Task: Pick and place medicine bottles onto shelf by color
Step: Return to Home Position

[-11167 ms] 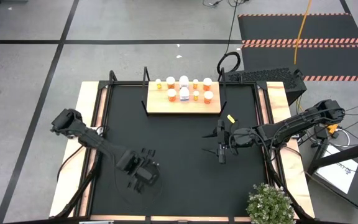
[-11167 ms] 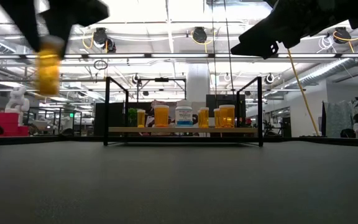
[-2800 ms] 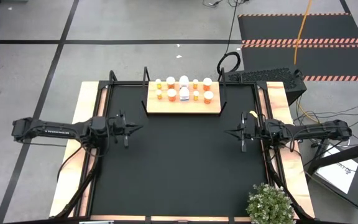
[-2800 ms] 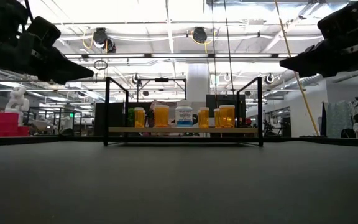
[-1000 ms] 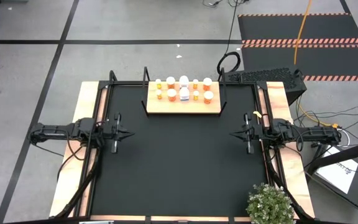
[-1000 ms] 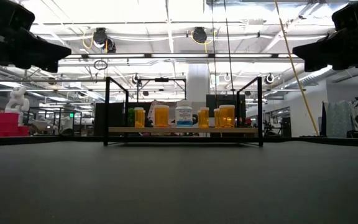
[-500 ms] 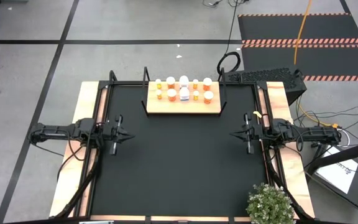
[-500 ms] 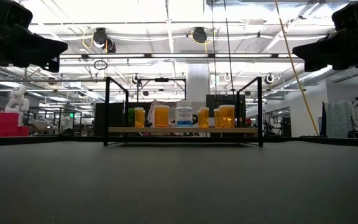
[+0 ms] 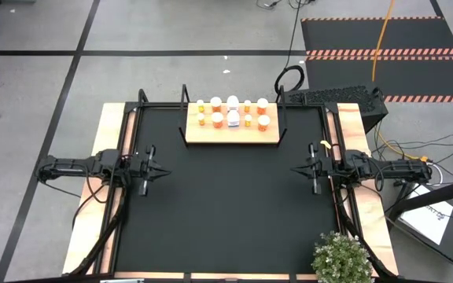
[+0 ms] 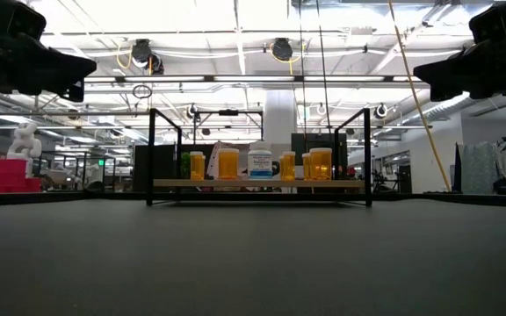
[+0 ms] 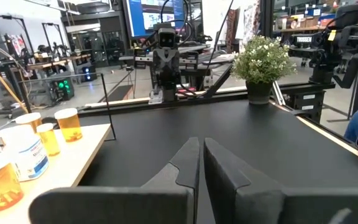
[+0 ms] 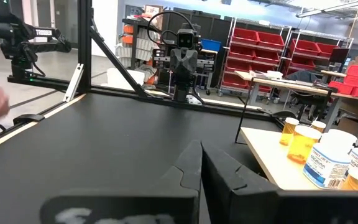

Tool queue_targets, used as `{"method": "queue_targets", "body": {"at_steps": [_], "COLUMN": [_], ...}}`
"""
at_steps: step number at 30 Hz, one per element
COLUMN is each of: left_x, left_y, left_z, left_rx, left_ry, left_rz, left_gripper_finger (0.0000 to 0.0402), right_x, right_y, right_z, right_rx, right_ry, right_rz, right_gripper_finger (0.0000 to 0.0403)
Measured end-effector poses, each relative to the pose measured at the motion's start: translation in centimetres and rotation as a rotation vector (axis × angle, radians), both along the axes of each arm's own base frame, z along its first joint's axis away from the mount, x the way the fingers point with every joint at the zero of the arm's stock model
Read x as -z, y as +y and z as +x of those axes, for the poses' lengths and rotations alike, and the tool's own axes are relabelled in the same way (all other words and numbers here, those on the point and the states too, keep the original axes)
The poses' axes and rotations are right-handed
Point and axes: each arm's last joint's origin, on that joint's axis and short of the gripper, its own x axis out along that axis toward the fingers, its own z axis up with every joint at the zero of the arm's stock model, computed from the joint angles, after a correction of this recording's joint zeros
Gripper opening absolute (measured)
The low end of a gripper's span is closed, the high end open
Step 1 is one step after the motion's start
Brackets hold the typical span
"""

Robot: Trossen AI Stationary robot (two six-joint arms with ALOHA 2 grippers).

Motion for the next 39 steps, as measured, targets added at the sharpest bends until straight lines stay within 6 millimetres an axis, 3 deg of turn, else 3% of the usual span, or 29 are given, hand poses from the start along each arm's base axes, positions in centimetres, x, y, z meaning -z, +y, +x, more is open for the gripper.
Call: {"method": "queue_targets", "body": {"at_steps": [15,26,39], "left_x": [-0.01,-0.01,-0.02], "left_y": [0.00,0.00,0.00], "left_z": [0.00,0.00,0.00], "left_rx": [0.000,0.000,0.000], "left_ry": [0.000,0.000,-0.001], "left_rz": [0.000,0.000,0.000], "left_gripper_finger": [0.0003,0.0036,0.0037], "right_x": [0.01,0.01,0.01], "right_y": [0.00,0.00,0.00], "right_z": [0.00,0.00,0.00], "right_rx": [0.000,0.000,0.000], "right_ry": [0.001,0.001,0.001], "right_rz": [0.000,0.000,0.000], "right_gripper_finger": [0.0000,0.0000,0.0000]}}
